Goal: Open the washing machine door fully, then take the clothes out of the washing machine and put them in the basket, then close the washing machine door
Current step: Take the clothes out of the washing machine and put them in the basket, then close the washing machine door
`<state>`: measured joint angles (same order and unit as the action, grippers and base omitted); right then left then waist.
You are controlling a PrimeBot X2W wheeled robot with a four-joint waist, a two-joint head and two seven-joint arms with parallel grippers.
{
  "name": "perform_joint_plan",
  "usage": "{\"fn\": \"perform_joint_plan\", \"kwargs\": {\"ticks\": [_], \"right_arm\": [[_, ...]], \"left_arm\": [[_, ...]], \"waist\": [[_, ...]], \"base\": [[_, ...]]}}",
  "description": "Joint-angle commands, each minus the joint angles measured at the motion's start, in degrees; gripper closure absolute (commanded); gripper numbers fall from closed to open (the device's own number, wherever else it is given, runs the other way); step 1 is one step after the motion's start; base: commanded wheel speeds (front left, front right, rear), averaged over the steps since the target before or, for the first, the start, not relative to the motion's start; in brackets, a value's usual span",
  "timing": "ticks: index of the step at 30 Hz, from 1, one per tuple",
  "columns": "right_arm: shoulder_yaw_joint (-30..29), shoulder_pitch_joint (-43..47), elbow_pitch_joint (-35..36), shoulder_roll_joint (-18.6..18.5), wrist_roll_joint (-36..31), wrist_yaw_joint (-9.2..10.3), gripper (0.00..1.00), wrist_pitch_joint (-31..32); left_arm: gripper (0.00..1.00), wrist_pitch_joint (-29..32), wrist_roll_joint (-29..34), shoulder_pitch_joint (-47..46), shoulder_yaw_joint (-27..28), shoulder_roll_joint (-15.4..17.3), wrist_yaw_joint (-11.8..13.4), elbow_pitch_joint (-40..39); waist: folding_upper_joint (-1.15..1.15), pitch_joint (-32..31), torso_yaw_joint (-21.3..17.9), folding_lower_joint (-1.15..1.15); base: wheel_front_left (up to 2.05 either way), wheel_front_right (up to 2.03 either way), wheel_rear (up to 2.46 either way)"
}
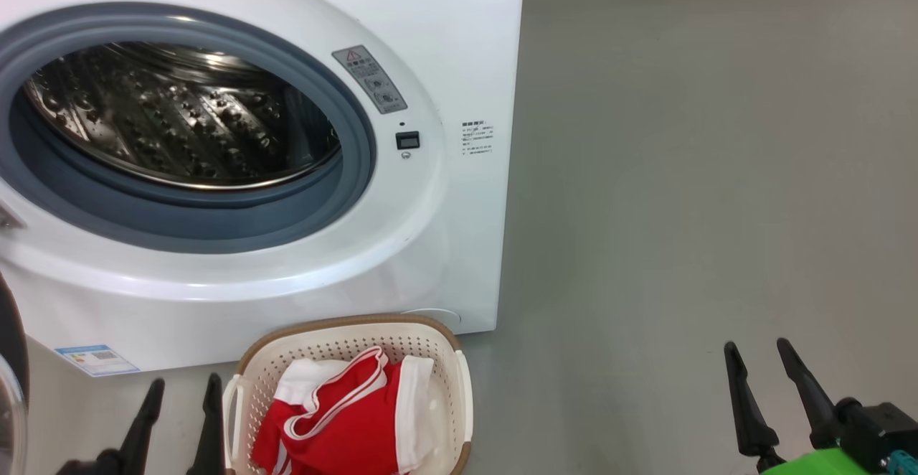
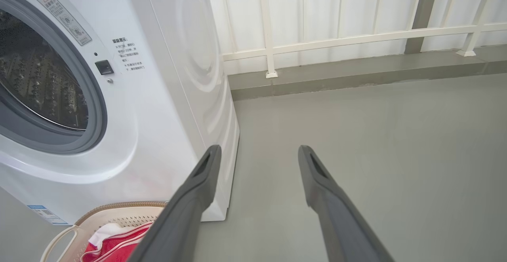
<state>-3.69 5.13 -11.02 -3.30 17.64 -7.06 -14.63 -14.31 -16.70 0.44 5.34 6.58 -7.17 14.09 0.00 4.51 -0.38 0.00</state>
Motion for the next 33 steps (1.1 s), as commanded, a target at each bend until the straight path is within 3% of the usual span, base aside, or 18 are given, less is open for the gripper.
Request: {"fn": "perform_joint_plan", "kwargs": {"ticks": [1,25,33], "right_arm": [[0.7,-0.1,1.5,-1.0,0.3,-0.43,0.0,-0.4],[0.0,0.1,1.8,-0.4,0.2,-0.43,0.0,-0.4],[0.1,0.1,1.8,-0.4,0.2,-0.43,0.0,-0.4]], "left_arm": [[0.0,-0.7,0.5,0.4,2.3,0.5,-0.3,-2.1],[0.0,-0.7,2.1,0.6,2.3,-0.7,-0.3,-3.8],[0.0,-0.7,2.4,0.7,2.0,-0.7,-0.3,-4.2]], "waist": [[0.0,-0.2,0.0,0.0],[0.0,0.1,0.6,0.0],[0.0,0.1,0.8,0.0]], "base": [[0.0,0.0,0.0],[-0.01,0.01,0.0],[-0.81,0.81,0.0]]}}
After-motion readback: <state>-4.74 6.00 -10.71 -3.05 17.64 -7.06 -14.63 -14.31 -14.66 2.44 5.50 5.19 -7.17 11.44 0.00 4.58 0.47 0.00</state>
